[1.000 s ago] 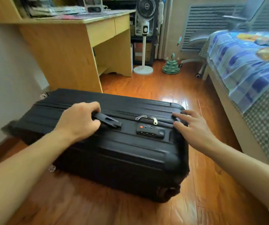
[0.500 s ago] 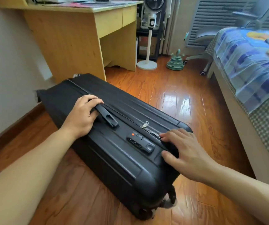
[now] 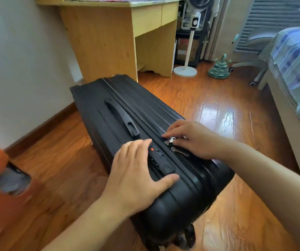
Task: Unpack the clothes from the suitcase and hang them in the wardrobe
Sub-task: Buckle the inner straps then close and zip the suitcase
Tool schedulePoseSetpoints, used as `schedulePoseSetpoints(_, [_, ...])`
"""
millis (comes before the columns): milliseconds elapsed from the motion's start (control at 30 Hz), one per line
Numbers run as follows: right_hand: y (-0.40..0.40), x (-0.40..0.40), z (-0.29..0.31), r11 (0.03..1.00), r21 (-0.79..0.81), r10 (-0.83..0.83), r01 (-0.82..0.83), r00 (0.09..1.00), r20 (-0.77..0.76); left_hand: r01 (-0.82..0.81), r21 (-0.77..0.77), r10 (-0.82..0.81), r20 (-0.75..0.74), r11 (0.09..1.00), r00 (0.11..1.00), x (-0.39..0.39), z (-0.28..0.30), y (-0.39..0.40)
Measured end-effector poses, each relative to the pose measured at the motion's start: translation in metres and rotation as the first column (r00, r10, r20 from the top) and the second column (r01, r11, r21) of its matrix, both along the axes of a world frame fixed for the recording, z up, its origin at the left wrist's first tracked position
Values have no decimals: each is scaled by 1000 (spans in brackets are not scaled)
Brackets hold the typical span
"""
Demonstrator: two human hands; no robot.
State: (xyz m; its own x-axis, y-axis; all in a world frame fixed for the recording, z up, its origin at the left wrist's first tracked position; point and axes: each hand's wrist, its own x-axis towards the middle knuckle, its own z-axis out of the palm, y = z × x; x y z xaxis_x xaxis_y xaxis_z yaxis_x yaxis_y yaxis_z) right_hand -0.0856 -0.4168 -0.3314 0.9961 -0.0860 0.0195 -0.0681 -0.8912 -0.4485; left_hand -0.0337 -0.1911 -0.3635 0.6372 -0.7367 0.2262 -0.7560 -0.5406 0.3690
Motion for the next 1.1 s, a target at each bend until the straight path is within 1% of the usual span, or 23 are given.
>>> schedulePoseSetpoints(67, [-2,1,0,1000,30,2,-3,1000,28,-46,19,46,-32,999,998,3,-2,1])
schedulePoseSetpoints(100, [-2,0,0,999,33,4,-6,999,52,-50,23,51,-21,998,998,4,-3,0])
schedulePoseSetpoints(200, [0,-1,-6,1000,-16,14,-12,991,132,-33,5,33,29,999,999,4,-4,-1])
schedulePoseSetpoints(300, [9,-3,-9,1000,-29,17,-11,974,225,-30,-22,31,23,999,999,3,-5,1])
schedulePoseSetpoints(333, [11,-5,-8,999,-34,15,-7,972,235,-31,-30,31,20,999,999,3,-5,2])
schedulePoseSetpoints(433, [10,-20,1,998,-46,42,-35,986,163,-29,-44,29,15,999,999,1,-5,2])
schedulePoseSetpoints(500, [7,-26,7,999,-22,39,-36,991,131,-24,-48,24,19,999,1000,0,-7,1])
schedulePoseSetpoints(533, [7,-27,8,1000,17,17,-20,991,132,-23,-55,24,24,998,999,0,-8,1])
schedulePoseSetpoints(567, [9,-26,8,996,88,-15,3,991,134,-23,-67,25,30,997,999,-1,-9,1])
schedulePoseSetpoints(633, [14,-23,7,962,273,-62,28,991,116,-28,-91,31,39,995,999,-2,-11,2])
schedulePoseSetpoints(667, [16,-21,6,940,339,-75,36,992,103,-30,-93,34,40,995,999,-2,-12,2])
schedulePoseSetpoints(700, [17,-20,5,927,372,-84,39,991,106,-30,-90,34,42,995,999,-1,-12,3])
schedulePoseSetpoints(833, [20,-18,4,931,363,-90,17,979,185,-24,-82,27,40,996,999,-3,-10,5])
schedulePoseSetpoints(967, [32,-14,2,938,347,-65,-8,978,200,-32,-86,35,29,996,999,-4,-9,6])
schedulePoseSetpoints(1033, [34,-13,2,930,368,-80,1,976,202,-39,-88,40,16,995,999,-5,-9,6])
schedulePoseSetpoints(1100, [34,-15,0,942,335,-66,-5,977,201,-53,-97,53,-7,994,999,-6,-8,7])
